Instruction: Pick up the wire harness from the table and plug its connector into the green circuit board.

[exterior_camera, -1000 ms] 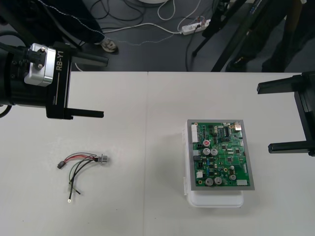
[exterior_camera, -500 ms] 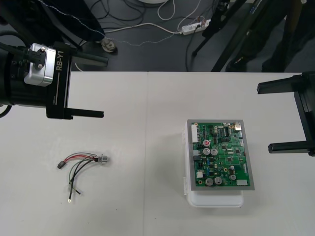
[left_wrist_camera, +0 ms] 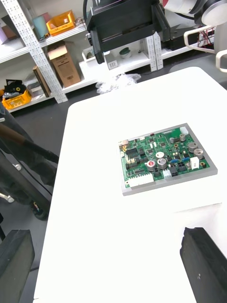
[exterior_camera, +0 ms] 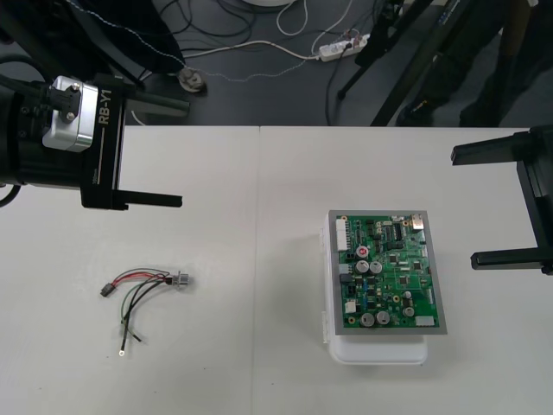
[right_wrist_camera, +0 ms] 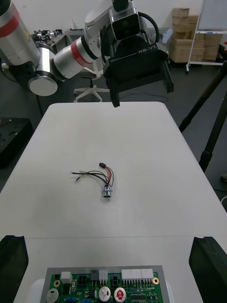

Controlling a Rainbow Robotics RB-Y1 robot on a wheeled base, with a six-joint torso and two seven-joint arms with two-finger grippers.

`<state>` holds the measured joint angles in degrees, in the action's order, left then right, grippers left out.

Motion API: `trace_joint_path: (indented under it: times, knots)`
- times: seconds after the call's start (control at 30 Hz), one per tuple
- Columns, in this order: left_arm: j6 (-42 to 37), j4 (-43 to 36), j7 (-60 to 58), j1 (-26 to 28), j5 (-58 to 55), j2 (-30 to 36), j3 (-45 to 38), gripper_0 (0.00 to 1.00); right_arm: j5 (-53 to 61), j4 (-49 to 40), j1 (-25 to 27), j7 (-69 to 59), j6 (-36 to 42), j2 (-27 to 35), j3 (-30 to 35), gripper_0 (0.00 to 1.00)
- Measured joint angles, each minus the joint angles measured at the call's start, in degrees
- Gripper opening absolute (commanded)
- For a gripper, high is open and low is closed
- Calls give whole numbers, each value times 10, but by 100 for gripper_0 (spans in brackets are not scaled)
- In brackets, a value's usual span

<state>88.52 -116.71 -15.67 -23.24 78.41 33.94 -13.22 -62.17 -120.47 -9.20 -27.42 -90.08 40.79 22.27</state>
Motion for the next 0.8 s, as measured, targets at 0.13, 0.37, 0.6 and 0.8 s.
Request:
trace_joint_path:
  times: [0.13, 0.37, 0.6, 0.8]
  knots:
    - [0, 0, 0, 0, 0, 0, 0, 91, 0, 0, 0, 0, 0, 0, 0, 100]
    - [0, 0, 0, 0, 0, 0, 0, 91, 0, 0, 0, 0, 0, 0, 0, 100]
    - [0, 0, 0, 0, 0, 0, 0, 91, 0, 0, 0, 0, 0, 0, 0, 100]
    - [0, 0, 0, 0, 0, 0, 0, 91, 0, 10, 11, 0, 0, -4, -2, 100]
